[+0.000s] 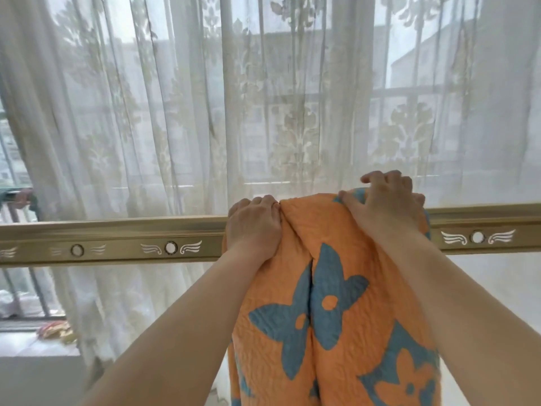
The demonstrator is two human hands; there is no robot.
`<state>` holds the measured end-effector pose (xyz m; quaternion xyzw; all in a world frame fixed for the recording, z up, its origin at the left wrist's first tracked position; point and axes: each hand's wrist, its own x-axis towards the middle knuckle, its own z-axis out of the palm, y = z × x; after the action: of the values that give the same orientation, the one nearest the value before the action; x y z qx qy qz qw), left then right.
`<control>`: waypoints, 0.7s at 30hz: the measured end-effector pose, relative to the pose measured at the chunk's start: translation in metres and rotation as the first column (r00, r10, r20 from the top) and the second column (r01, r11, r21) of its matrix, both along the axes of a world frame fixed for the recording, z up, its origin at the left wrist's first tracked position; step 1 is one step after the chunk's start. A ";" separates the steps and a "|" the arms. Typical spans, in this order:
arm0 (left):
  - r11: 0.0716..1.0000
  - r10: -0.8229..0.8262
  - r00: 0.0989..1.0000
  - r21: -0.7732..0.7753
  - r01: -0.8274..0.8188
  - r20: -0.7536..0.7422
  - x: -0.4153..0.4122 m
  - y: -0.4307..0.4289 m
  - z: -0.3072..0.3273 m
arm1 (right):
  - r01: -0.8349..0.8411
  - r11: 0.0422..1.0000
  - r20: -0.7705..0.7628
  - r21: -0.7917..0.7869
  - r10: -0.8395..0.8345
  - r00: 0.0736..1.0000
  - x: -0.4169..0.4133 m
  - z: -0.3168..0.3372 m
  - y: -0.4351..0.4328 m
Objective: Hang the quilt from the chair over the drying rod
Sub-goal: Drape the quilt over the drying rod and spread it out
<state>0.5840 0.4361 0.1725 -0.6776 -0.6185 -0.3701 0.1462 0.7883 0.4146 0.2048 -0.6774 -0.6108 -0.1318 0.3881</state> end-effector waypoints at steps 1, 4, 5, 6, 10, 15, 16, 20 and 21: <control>1.000 0.006 1.000 -0.008 -0.005 0.011 -0.002 0.001 0.002 | 0.057 0.997 -0.021 -0.048 -0.058 0.998 0.009 0.001 0.001; 0.999 0.023 1.000 -0.031 -0.022 0.018 -0.004 0.003 0.007 | 0.119 0.987 -0.089 -0.109 -0.128 0.988 0.022 0.005 0.002; 0.999 0.032 0.999 -0.026 -0.032 0.011 -0.004 0.004 0.007 | 0.124 0.987 -0.116 -0.106 -0.136 0.984 0.024 0.006 0.002; 0.999 0.042 0.999 -0.017 -0.042 0.004 -0.004 0.004 0.006 | 0.130 0.985 -0.146 -0.109 -0.146 0.978 0.027 0.006 0.003; 0.997 0.075 0.997 0.030 -0.075 -0.015 -0.003 0.004 0.001 | 0.122 0.973 -0.200 -0.197 -0.162 0.966 0.045 0.005 0.006; 0.994 0.106 0.994 0.041 -0.105 -0.022 -0.001 0.006 0.000 | 0.077 0.952 -0.094 -0.296 -0.109 0.990 0.050 0.016 0.007; 0.993 0.112 0.994 0.043 -0.111 -0.020 0.000 0.006 0.000 | 0.057 0.957 -0.104 -0.283 -0.090 0.991 0.050 0.016 0.008; 0.991 0.123 0.992 0.057 -0.121 -0.023 0.002 0.004 -0.001 | 0.063 0.984 -0.228 -0.164 -0.100 0.969 0.054 -0.002 0.007; 0.991 0.123 0.992 0.062 -0.122 -0.025 0.003 0.003 -0.001 | 0.070 0.980 -0.280 -0.185 -0.120 0.952 0.057 -0.007 0.006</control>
<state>0.5873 0.4396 0.1714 -0.6389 -0.6452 -0.3691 0.1981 0.8451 0.4202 0.1979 -0.7492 -0.5231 0.0038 0.4063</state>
